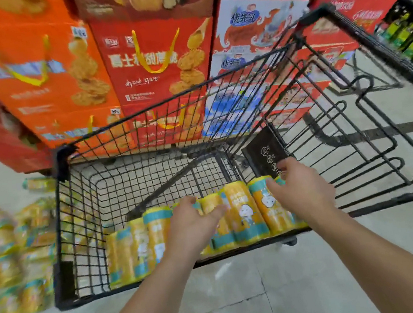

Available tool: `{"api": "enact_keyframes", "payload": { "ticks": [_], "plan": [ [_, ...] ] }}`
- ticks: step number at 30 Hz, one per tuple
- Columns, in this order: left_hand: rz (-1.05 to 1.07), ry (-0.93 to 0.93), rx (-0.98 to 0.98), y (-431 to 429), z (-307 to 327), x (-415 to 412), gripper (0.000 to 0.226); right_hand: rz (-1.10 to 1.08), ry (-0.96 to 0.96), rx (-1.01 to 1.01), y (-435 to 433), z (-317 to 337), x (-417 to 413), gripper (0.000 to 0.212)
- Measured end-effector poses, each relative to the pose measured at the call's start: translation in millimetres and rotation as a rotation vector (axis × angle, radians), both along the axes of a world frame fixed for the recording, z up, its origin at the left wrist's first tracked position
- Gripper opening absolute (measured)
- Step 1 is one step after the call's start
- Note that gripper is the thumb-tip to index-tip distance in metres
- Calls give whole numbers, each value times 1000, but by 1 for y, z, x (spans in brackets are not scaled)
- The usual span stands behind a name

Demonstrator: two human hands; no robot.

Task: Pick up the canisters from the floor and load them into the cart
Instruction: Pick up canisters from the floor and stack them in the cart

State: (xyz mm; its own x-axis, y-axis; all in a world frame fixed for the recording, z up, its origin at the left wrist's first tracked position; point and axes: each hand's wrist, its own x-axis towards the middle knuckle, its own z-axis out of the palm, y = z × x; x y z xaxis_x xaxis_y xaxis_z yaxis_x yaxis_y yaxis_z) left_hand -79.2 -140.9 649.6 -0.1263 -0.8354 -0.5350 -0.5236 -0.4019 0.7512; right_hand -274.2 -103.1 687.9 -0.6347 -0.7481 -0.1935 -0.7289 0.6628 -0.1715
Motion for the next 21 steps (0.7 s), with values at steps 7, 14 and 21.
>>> {"api": "enact_keyframes", "payload": {
  "ticks": [7,14,21],
  "plan": [
    [223,64,-194,-47,27,160,58,288,-278,-359,-79,29,168,41],
    [485,95,-201,-87,1,393,58,404,-496,-340,-142,-1,401,28],
    [503,-81,-67,-107,-90,576,58,359,-645,-123,-170,-113,568,31]
  ]
}}
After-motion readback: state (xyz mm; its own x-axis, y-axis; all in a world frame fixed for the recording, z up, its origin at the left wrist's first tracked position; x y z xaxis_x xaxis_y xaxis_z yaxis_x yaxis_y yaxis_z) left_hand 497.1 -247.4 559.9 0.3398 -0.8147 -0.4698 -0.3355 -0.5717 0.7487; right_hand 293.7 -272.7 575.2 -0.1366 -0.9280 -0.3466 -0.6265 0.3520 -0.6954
